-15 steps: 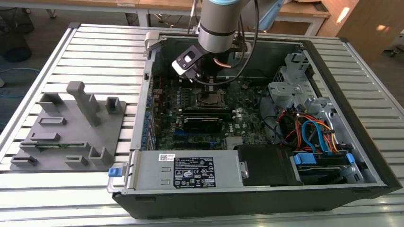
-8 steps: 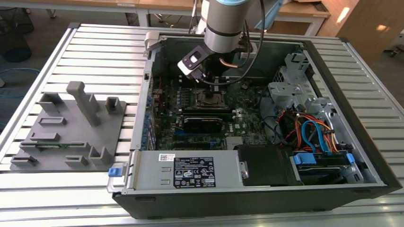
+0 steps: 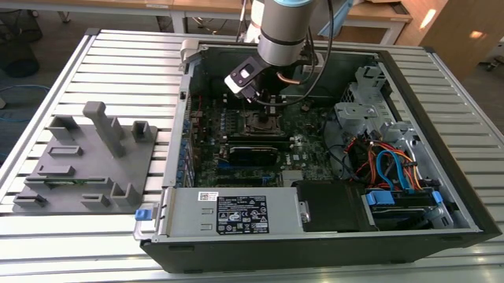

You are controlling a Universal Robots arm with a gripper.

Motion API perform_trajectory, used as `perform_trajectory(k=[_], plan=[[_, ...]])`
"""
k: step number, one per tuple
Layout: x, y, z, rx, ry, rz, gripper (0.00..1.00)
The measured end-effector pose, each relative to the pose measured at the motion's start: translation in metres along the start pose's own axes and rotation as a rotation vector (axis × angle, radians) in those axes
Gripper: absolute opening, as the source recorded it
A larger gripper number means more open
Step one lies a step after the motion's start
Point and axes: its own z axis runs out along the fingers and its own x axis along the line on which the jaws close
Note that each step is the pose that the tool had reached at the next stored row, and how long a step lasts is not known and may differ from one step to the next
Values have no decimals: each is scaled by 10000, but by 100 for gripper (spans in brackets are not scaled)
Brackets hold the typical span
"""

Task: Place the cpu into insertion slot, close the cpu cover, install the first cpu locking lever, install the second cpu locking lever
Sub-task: 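Install the first cpu locking lever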

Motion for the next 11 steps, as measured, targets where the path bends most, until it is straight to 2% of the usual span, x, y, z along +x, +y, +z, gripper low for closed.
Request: perform_trajectory(k=[11], plan=[[1, -1, -26, -1, 4, -1, 10]])
